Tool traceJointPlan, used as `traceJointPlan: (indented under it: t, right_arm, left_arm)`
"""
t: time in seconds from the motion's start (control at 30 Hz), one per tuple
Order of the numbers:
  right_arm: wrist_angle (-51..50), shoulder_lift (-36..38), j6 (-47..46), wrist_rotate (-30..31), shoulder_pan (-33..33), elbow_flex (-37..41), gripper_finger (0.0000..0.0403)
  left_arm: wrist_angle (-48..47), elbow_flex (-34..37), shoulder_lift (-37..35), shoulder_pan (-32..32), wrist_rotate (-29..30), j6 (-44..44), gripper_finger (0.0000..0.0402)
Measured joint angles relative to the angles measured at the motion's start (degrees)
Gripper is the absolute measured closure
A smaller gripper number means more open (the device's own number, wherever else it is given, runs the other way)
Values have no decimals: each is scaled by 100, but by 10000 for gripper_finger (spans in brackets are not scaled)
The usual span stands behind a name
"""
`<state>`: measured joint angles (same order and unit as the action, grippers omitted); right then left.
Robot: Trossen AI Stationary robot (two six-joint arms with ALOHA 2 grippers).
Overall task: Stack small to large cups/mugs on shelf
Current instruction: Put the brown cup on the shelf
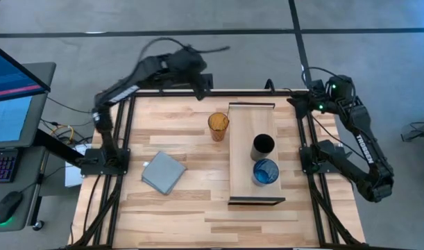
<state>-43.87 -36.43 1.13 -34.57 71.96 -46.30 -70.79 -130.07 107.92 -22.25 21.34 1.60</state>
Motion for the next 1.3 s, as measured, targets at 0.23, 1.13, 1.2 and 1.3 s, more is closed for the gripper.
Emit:
traceJointPlan:
  t: [0.23,1.13,1.2,1.3]
  right_arm:
    - [410,5,-86,0,0,-305,198]
    - [442,-2913,-579,16,-2523,-4017,206]
    - [-98,-3326,-359,152,-2724,-4597,214]
    - [-1040,-3940,-76,556,-3060,-5469,228]
  left_arm:
    - [1219,1202,-1375,1,-32,-46,221]
    - [5889,8273,-6761,128,754,295,221]
    - [5827,8343,-6824,125,759,202,221]
    - [5603,8353,-6835,125,755,121,221]
